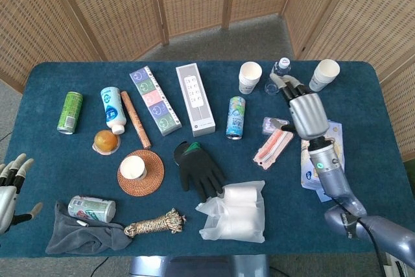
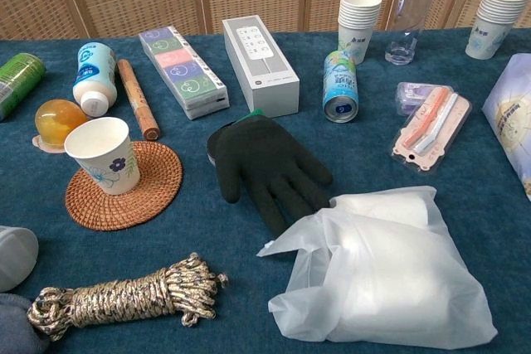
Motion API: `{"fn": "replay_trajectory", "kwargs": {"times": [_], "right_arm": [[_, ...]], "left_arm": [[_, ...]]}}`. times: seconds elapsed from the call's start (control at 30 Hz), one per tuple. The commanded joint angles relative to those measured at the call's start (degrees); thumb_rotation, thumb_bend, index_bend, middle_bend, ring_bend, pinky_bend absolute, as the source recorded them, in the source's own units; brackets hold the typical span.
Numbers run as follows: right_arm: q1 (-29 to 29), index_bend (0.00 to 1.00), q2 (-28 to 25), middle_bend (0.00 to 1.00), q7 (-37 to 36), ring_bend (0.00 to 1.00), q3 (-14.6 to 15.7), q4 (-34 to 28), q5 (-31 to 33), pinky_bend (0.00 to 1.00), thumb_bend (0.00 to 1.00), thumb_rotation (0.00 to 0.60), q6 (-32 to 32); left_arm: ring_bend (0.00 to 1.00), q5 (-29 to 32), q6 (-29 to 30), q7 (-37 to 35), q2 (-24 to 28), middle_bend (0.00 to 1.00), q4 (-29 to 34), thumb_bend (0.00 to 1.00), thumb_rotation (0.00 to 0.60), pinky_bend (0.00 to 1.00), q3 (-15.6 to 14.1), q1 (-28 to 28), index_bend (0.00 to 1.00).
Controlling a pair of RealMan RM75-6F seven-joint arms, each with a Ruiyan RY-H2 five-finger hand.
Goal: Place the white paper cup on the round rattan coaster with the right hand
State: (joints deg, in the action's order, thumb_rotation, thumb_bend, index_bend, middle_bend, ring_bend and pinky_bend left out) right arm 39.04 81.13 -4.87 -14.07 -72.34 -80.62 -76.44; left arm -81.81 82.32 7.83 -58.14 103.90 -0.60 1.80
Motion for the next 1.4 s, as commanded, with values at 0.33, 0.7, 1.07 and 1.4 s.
{"fn": "replay_trajectory", "kwargs": {"times": [0.33,0.7,1.07,1.4], "right_arm": [[-9.8,0.09,-7.8,0.20,-2.6,0.15,5.0,1.9,-1.7,0.32,0.00,0.600,-4.3],[-17.1,0.07,-10.6,0.16,2.4,0.08,6.7,-3.3,0.5,0.25,0.00,0.600,-7.4],[-25.0,0.04,-10.1,0.03,8.2,0.00,10.3,-10.1,2.5,0.18,0.00,0.600,-9.7],[-27.8,0.03,-8.1,0.00,9.3,0.00,9.2,-10.4,4.5,0.13,0.00,0.600,-9.9]], "left_arm": [[0.00,-0.8,0.7,0.3,0.1,0.00,0.8,0.28,0.600,0.00,-0.3,-0.3,0.00],[0.00,-2.0,1.0,1.3,-0.1,0.00,1.3,0.28,0.600,0.00,-0.5,-0.2,0.00],[0.00,-3.5,2.3,1.1,0.3,0.00,1.7,0.28,0.600,0.00,-1.0,-0.9,0.00],[0.00,-3.6,2.0,1.6,0.0,0.00,1.4,0.28,0.600,0.00,-1.1,-0.8,0.00]]}}
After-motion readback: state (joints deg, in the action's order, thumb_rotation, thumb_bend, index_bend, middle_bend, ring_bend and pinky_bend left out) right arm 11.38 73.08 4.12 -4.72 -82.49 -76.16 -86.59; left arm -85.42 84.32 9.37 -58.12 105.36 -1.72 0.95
